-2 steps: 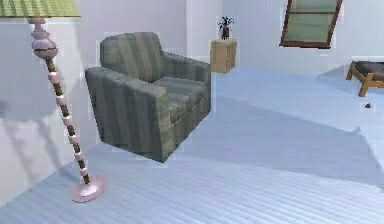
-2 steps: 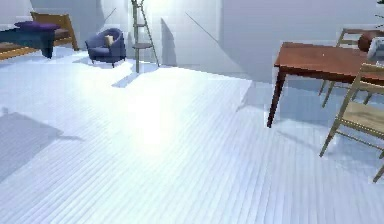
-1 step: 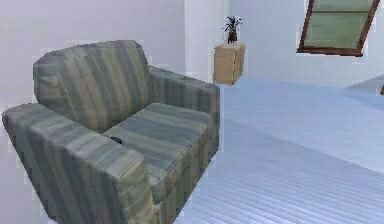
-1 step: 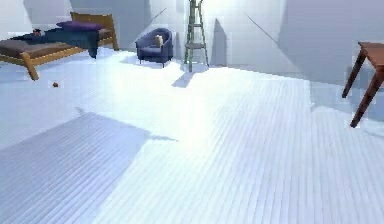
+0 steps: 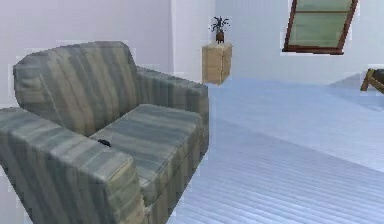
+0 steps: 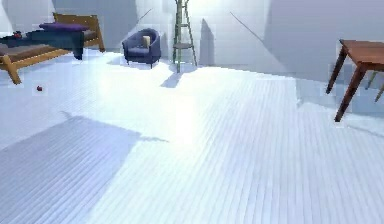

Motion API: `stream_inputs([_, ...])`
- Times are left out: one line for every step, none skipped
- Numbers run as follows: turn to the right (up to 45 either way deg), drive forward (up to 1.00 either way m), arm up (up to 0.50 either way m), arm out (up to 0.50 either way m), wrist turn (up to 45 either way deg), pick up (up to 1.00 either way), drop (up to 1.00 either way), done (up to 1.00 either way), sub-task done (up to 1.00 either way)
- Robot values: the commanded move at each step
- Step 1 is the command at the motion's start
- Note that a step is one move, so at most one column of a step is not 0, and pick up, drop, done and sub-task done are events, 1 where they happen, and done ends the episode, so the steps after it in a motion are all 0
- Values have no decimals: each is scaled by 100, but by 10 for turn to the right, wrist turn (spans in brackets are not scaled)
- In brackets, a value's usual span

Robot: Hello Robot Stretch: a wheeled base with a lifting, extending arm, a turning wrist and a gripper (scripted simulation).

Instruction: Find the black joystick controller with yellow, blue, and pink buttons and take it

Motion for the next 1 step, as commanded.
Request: stream_inputs([0, 25, 0, 0, 0, 0, 0, 0, 0])
